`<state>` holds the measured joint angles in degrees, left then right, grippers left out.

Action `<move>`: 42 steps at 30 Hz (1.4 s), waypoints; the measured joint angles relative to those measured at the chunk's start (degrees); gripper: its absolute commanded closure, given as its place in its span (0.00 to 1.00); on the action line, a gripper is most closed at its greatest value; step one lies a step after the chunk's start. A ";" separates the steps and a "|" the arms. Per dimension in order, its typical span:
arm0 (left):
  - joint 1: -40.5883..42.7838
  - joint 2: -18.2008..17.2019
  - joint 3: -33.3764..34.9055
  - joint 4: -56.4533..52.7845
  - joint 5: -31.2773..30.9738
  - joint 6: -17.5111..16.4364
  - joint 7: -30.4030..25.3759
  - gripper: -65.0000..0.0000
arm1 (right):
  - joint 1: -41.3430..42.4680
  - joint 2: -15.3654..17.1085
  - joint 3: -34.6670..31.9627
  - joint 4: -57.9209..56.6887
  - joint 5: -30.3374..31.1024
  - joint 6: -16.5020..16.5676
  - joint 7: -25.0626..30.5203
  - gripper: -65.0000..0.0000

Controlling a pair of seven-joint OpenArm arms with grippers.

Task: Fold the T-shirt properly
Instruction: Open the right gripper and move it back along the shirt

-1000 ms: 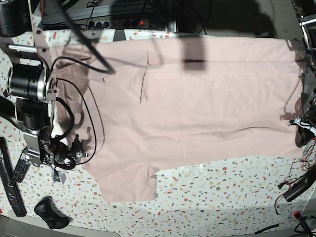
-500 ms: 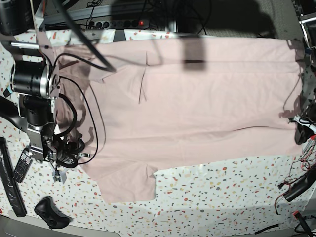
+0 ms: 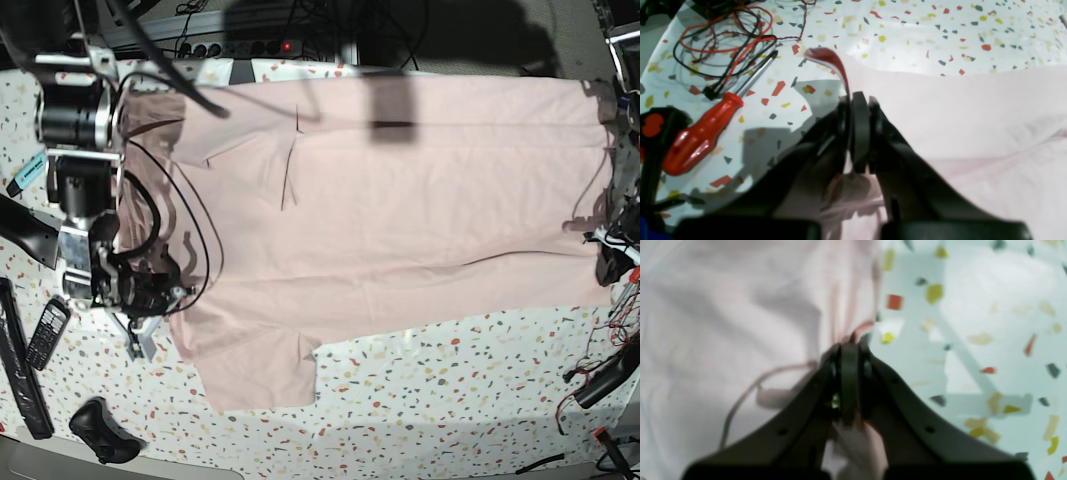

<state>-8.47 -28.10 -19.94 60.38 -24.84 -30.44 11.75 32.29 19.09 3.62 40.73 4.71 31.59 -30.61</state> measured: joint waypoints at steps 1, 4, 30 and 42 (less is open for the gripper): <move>0.04 0.00 0.00 0.00 0.17 0.02 0.24 1.00 | -2.19 0.00 0.00 3.32 0.09 0.00 0.04 1.00; 0.04 0.00 0.00 0.00 0.07 0.02 0.44 1.00 | -8.15 -0.09 0.00 12.90 -0.13 0.13 -0.20 1.00; -2.51 -2.73 0.07 0.00 1.57 1.81 1.29 1.00 | -16.55 6.78 16.50 27.74 5.75 -0.74 -4.98 1.00; -2.54 -2.73 0.07 0.00 3.43 1.79 2.45 1.00 | -19.96 7.10 19.34 27.74 7.98 0.37 -4.35 1.00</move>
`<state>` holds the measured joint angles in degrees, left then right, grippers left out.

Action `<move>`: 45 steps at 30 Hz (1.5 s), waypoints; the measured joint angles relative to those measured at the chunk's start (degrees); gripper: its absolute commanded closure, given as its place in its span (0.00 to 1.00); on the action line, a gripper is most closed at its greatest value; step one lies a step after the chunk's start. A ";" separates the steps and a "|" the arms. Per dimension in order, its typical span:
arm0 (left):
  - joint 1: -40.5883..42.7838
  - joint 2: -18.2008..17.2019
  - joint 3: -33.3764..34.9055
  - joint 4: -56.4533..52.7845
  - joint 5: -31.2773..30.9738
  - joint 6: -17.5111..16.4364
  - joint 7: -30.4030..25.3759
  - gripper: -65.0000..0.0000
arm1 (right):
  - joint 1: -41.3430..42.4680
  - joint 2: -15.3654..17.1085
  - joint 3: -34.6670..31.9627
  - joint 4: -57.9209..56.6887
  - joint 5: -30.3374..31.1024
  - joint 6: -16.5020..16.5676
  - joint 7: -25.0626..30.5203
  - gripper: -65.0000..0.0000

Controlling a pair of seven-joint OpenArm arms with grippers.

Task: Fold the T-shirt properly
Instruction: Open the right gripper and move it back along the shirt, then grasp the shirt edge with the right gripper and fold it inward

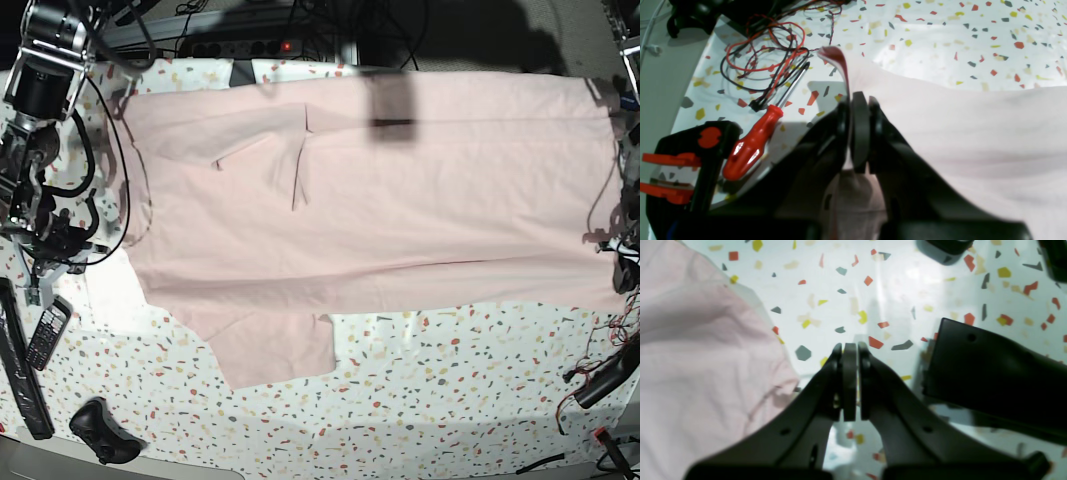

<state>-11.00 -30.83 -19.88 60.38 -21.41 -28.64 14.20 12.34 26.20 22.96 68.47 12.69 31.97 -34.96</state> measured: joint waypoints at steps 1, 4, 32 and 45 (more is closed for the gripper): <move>0.00 0.00 0.00 0.00 -0.02 -0.02 0.00 1.00 | 0.07 0.00 0.00 0.00 1.92 0.04 0.09 1.00; 0.00 0.00 0.00 0.00 -0.04 0.00 0.00 1.00 | 1.46 -0.04 -0.04 0.00 6.95 0.20 0.28 0.79; -0.15 0.00 0.00 0.00 -0.33 0.00 0.92 1.00 | 31.93 -1.51 -17.79 -44.09 -2.36 -1.29 -3.06 0.52; -0.13 0.00 0.00 0.00 -0.22 0.00 0.90 1.00 | 31.98 -4.17 -17.79 -45.33 -5.27 -1.11 -0.44 0.53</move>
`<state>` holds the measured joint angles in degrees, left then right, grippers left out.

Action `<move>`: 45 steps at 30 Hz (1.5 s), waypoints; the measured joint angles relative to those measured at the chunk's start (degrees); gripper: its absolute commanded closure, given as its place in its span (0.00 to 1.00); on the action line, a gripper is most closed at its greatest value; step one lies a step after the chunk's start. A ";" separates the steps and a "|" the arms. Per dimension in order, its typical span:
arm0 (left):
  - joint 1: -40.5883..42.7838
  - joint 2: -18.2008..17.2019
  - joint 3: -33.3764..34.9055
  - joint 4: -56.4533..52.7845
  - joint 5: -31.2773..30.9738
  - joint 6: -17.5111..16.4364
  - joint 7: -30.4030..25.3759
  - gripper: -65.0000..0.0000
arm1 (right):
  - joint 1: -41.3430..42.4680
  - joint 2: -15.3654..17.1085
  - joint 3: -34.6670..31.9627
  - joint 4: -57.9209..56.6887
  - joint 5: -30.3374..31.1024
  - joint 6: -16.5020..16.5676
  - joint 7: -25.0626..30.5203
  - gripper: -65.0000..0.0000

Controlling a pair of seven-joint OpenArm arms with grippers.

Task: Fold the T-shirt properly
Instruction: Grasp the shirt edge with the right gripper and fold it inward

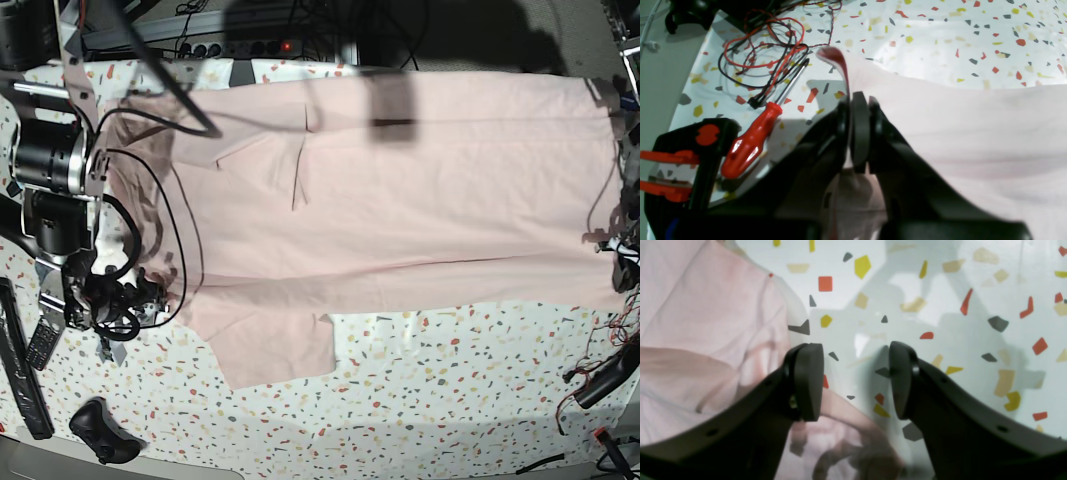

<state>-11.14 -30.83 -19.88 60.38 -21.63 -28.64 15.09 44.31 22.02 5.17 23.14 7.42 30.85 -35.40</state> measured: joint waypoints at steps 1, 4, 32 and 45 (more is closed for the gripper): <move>0.00 0.00 0.00 0.00 0.00 0.00 0.00 1.00 | 0.00 0.02 0.00 -0.02 0.83 -0.02 0.50 0.53; 0.00 0.00 0.00 0.00 0.00 0.00 -0.02 1.00 | 1.11 0.17 0.00 -0.31 5.05 0.02 0.02 0.53; 0.00 0.00 0.00 0.00 0.00 0.00 -0.02 1.00 | -0.61 -1.27 0.00 -0.07 4.48 1.53 -0.83 0.94; 0.04 0.20 0.00 0.00 -3.65 0.17 -0.07 1.00 | -1.25 -1.57 0.00 6.36 2.34 8.48 -0.59 0.96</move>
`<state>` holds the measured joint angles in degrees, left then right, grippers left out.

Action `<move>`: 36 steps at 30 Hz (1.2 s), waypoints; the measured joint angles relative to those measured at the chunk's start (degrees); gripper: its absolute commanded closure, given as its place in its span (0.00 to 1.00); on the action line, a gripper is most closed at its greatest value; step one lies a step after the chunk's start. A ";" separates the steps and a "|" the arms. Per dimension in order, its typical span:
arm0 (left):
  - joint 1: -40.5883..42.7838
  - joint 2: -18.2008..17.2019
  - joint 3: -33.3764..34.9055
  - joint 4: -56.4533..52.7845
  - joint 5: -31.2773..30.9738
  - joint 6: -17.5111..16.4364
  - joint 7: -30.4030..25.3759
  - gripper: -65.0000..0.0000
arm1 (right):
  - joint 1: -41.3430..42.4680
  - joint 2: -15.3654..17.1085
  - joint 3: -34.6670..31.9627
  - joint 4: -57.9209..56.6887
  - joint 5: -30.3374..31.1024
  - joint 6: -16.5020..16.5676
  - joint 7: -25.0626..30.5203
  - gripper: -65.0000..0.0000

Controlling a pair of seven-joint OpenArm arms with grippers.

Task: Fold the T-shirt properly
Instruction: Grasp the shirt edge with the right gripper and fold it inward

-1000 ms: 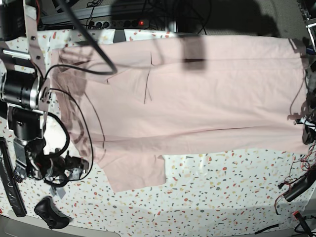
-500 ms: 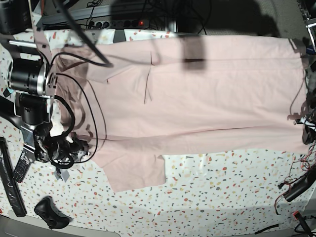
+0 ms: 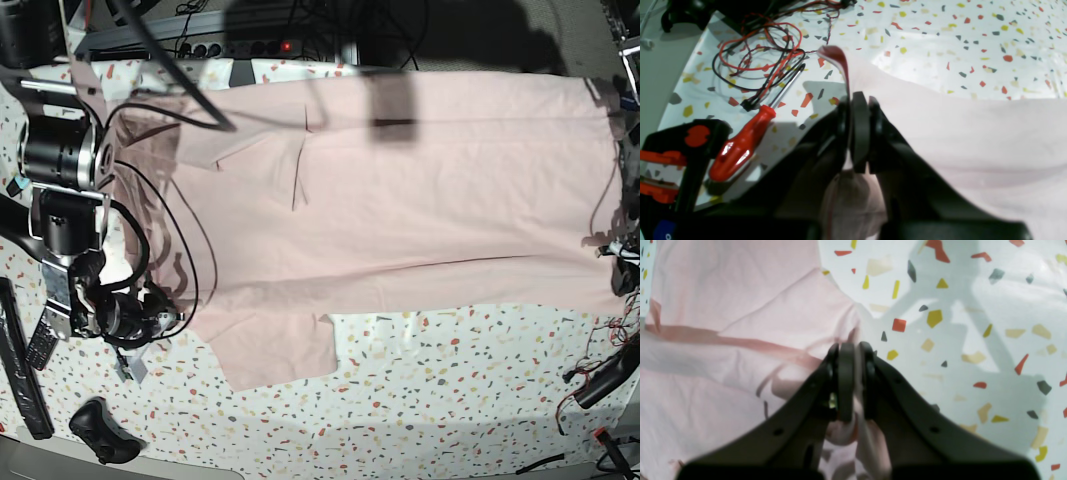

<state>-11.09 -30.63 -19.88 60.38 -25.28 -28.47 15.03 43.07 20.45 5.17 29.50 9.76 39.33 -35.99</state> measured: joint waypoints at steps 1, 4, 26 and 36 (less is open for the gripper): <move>0.02 0.11 0.00 0.00 -0.02 0.02 0.00 1.00 | -0.37 0.02 0.00 0.72 -0.02 0.00 -0.46 0.96; 0.46 0.11 0.00 0.00 -0.44 0.00 -0.09 1.00 | -3.10 0.00 0.00 4.81 0.11 0.20 -0.39 0.96; 2.54 0.07 -4.70 0.00 -4.11 -1.53 3.30 1.00 | -31.10 1.11 17.07 39.67 7.65 0.61 1.03 0.96; 7.06 -3.98 -4.74 0.61 -5.53 -0.76 5.25 1.00 | -38.25 1.14 19.98 44.24 9.29 0.37 1.09 0.96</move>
<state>-4.03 -34.61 -24.62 60.99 -30.81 -29.23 20.27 4.82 21.58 25.15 73.73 19.05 39.70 -34.89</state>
